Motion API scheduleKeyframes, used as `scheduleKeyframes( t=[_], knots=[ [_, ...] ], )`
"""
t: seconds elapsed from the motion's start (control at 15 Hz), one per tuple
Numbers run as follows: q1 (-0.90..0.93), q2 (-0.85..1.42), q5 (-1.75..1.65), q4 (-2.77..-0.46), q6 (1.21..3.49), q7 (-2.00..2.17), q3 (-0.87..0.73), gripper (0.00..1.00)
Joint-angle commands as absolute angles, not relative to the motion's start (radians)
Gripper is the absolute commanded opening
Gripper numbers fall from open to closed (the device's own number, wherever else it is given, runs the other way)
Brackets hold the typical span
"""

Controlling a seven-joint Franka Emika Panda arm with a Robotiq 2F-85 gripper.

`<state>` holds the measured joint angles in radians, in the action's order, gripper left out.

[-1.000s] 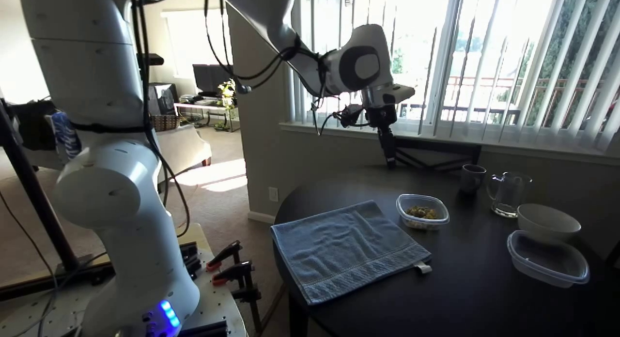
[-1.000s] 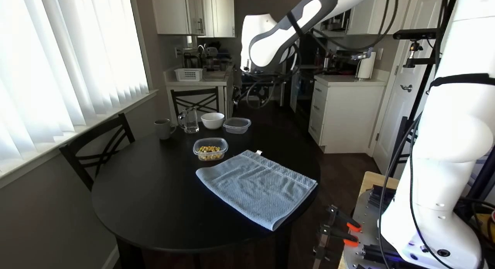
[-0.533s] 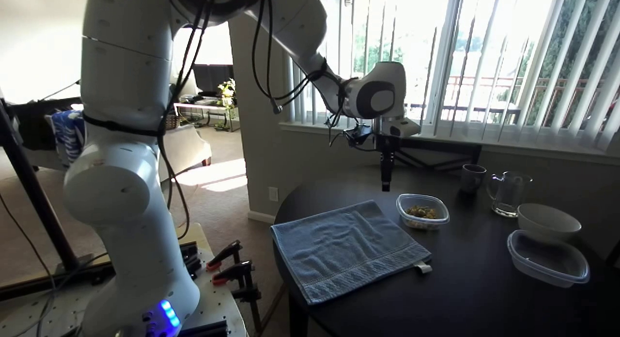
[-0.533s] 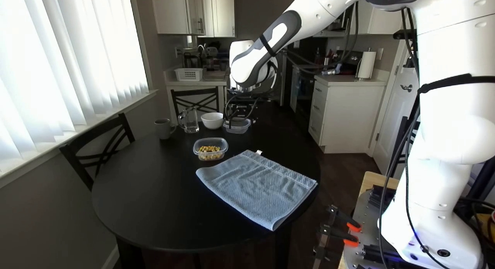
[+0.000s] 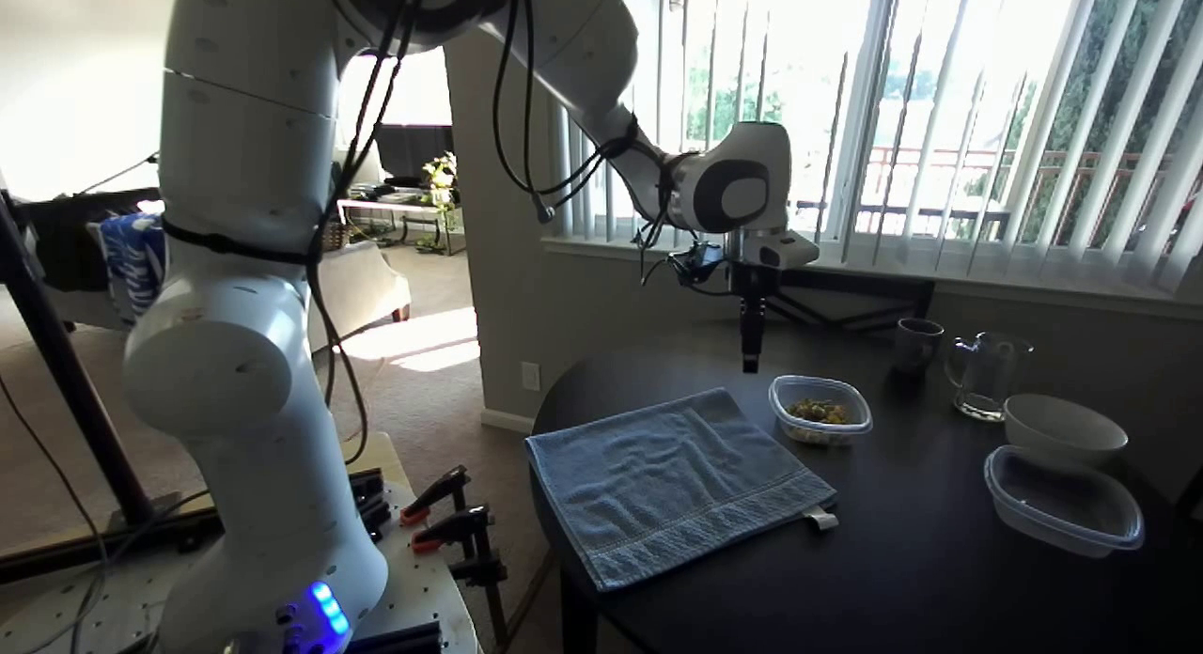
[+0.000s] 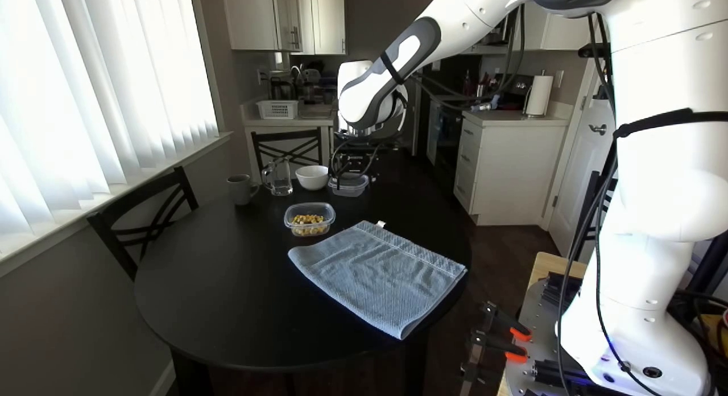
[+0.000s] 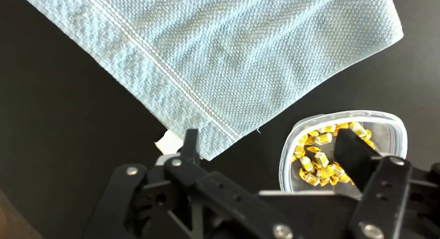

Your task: Put the objects in the container on the towel

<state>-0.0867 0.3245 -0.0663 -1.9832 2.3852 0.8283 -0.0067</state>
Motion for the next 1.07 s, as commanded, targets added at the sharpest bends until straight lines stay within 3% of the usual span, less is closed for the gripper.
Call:
scheduleKeyframes(
  t=[0.0,0.87,0.93,1.0],
  knots=[
    [-0.053,0.397,-0.037,-1.924,2.398,0.812,-0.067,1.0],
    [-0.078,0.83,0.121,-1.524,2.419,0.607,-0.085,1.0],
    [-0.081,0.845,0.128,-1.512,2.426,0.599,-0.086,0.75],
    [-0.087,0.855,0.136,-1.5,2.426,0.591,-0.083,0.74]
  ],
)
